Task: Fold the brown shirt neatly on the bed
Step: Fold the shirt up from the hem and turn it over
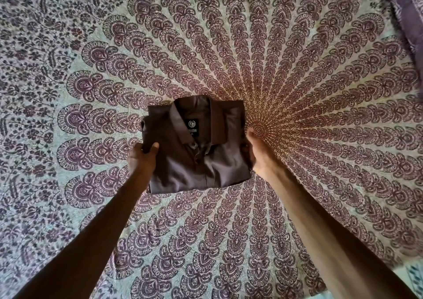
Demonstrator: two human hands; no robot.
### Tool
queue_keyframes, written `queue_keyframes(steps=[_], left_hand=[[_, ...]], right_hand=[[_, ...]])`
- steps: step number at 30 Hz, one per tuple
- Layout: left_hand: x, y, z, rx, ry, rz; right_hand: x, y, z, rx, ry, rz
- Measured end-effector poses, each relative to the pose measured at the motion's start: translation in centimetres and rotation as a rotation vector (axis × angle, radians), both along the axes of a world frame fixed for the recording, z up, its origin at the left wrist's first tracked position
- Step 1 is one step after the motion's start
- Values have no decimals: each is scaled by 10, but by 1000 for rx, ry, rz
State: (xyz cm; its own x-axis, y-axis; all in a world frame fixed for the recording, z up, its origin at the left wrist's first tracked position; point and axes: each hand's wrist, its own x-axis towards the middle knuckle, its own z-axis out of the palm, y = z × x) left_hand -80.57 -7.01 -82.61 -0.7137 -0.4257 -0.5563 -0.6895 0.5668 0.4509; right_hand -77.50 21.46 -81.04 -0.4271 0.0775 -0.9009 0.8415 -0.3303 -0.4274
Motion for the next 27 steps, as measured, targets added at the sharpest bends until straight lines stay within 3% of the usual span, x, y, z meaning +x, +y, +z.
queue_keyframes(steps=[2, 5, 7, 10, 12, 14, 16, 18, 20, 27], left_hand=[[-1, -2, 0, 38, -8, 16], [0, -6, -3, 94, 1, 35], [1, -6, -4, 105, 18, 33], [1, -6, -1, 119, 43, 3], [1, -7, -2, 128, 54, 4], [0, -6, -2, 123, 53, 1], [0, -6, -3, 122, 54, 3], [0, -6, -2, 113, 56, -7], [0, -7, -2, 97, 60, -20], [-1, -10, -6, 76, 50, -52]], right_hand=[[9, 0, -6, -40, 72, 44], [22, -7, -13, 249, 129, 309], [30, -15, -18, 416, 170, 308], [35, -18, -21, 164, 41, 19], [37, -11, -23, 30, 15, -45], [38, -5, -20, 21, 56, -79], [42, -2, -18, 246, 126, 42], [46, 0, -20, 698, 213, 242], [46, 2, -25, 1002, 259, 406], [29, 1, -21, 919, 208, 549]])
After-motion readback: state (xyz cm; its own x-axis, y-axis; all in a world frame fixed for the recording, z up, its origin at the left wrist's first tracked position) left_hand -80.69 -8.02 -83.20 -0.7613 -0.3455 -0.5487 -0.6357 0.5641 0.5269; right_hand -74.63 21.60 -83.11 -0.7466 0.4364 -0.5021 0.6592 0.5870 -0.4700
